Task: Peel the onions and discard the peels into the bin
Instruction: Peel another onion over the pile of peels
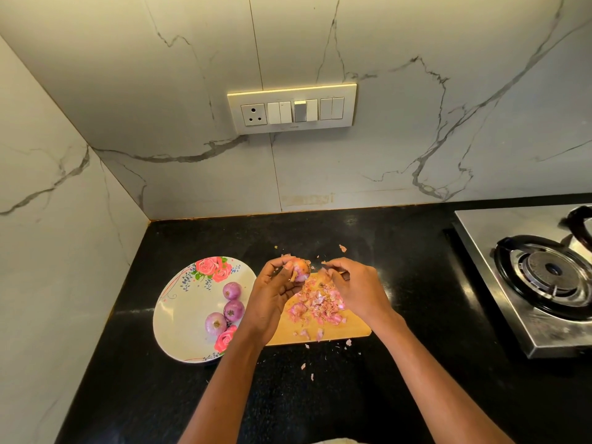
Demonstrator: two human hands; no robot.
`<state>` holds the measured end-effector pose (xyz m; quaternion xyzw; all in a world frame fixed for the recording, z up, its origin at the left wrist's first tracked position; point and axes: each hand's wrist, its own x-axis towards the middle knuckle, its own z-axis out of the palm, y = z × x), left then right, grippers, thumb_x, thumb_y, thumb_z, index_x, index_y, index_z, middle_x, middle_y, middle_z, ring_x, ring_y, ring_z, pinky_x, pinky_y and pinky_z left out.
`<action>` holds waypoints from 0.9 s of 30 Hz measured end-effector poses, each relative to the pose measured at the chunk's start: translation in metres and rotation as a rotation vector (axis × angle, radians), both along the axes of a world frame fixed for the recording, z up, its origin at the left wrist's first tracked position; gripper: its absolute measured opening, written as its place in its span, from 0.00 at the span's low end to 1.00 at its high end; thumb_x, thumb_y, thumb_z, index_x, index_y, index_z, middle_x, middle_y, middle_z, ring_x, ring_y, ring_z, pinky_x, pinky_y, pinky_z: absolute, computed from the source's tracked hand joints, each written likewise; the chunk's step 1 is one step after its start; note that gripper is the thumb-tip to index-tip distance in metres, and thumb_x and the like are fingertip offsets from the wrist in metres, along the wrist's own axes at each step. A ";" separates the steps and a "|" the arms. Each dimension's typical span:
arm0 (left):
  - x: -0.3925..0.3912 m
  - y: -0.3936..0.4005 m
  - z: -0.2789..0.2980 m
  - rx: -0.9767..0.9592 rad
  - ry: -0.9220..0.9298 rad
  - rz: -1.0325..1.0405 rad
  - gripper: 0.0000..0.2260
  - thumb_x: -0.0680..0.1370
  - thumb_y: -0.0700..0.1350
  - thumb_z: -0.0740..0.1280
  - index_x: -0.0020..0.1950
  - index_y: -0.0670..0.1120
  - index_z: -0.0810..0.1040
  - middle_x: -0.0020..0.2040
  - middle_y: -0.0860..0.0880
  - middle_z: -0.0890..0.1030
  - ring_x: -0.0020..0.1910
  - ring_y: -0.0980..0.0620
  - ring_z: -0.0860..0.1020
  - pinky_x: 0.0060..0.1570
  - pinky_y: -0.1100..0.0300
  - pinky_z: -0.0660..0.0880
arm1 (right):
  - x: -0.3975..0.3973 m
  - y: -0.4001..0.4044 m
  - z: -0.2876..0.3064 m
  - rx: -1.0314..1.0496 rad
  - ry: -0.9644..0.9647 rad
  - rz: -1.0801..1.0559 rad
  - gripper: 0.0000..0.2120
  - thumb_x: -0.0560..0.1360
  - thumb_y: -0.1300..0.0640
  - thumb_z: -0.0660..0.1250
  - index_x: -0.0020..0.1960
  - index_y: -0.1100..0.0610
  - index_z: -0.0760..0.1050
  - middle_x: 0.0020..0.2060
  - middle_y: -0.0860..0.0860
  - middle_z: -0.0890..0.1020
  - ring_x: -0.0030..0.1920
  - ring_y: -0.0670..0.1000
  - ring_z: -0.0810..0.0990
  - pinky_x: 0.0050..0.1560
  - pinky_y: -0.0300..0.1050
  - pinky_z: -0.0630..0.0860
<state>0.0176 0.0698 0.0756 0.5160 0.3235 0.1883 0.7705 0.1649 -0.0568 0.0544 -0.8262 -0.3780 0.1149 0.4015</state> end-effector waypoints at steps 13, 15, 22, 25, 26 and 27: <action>0.005 -0.003 0.003 0.096 0.020 0.033 0.16 0.79 0.50 0.67 0.65 0.47 0.77 0.58 0.44 0.83 0.54 0.48 0.83 0.53 0.60 0.81 | -0.020 0.009 0.024 0.284 0.007 0.178 0.13 0.77 0.56 0.74 0.61 0.55 0.84 0.53 0.47 0.86 0.53 0.39 0.84 0.53 0.35 0.81; 0.005 -0.004 0.003 0.101 0.022 0.029 0.16 0.79 0.50 0.67 0.65 0.47 0.77 0.59 0.44 0.83 0.53 0.49 0.83 0.51 0.61 0.80 | -0.020 0.007 0.024 0.290 -0.005 0.176 0.12 0.77 0.58 0.74 0.60 0.56 0.84 0.51 0.47 0.87 0.53 0.38 0.83 0.52 0.32 0.80; 0.005 -0.006 0.004 0.073 0.010 0.000 0.11 0.82 0.46 0.64 0.63 0.47 0.78 0.57 0.44 0.83 0.51 0.52 0.84 0.51 0.60 0.80 | -0.017 0.003 0.021 0.285 -0.058 0.104 0.09 0.77 0.60 0.74 0.56 0.56 0.85 0.46 0.45 0.86 0.48 0.37 0.83 0.48 0.29 0.78; 0.005 -0.005 0.004 0.079 0.011 0.020 0.11 0.82 0.47 0.65 0.63 0.47 0.78 0.57 0.45 0.84 0.54 0.49 0.84 0.52 0.60 0.80 | -0.017 0.003 0.024 0.292 -0.018 0.118 0.09 0.78 0.58 0.73 0.58 0.55 0.84 0.48 0.42 0.85 0.50 0.35 0.82 0.48 0.27 0.76; 0.005 -0.005 0.004 0.079 0.011 0.027 0.11 0.82 0.47 0.66 0.63 0.47 0.78 0.57 0.45 0.84 0.55 0.48 0.84 0.53 0.59 0.81 | -0.018 0.004 0.025 0.295 0.013 0.129 0.10 0.78 0.57 0.72 0.59 0.55 0.84 0.50 0.42 0.85 0.51 0.36 0.82 0.49 0.28 0.77; 0.006 -0.004 0.004 0.084 0.014 0.030 0.11 0.81 0.48 0.66 0.63 0.47 0.78 0.56 0.45 0.84 0.55 0.46 0.83 0.53 0.58 0.81 | -0.019 0.004 0.027 0.296 0.037 0.143 0.12 0.78 0.55 0.73 0.61 0.54 0.83 0.51 0.43 0.85 0.52 0.36 0.82 0.51 0.29 0.78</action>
